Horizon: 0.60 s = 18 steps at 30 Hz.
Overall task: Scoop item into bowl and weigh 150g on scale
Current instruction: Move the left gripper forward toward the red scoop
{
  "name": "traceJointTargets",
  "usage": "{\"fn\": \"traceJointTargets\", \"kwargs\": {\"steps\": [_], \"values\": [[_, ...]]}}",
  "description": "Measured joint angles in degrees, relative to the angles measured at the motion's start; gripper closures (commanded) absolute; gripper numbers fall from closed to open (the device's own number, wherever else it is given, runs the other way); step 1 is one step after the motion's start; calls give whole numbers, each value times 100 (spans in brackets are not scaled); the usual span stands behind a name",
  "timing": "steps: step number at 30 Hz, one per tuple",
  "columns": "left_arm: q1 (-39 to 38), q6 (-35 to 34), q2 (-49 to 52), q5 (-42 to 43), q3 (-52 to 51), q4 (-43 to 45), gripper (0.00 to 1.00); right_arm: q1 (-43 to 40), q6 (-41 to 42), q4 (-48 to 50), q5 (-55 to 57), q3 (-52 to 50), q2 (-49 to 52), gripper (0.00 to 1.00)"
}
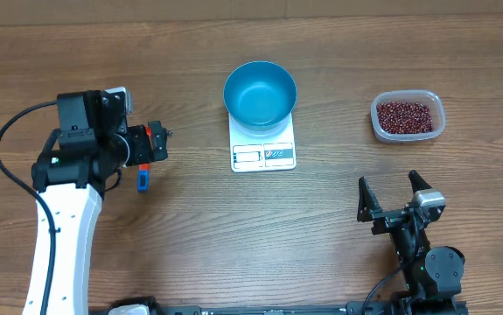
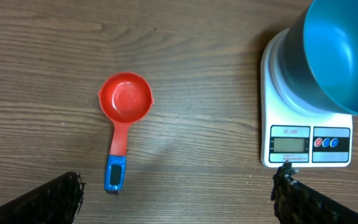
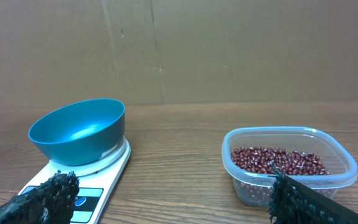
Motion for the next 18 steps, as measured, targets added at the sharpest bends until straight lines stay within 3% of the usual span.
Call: {"fn": "traceJointTargets", "kwargs": {"steps": [18], "values": [[343, -4, 494, 90, 55, -120, 0, 0, 0, -2, -2, 0, 0, 0]]}}
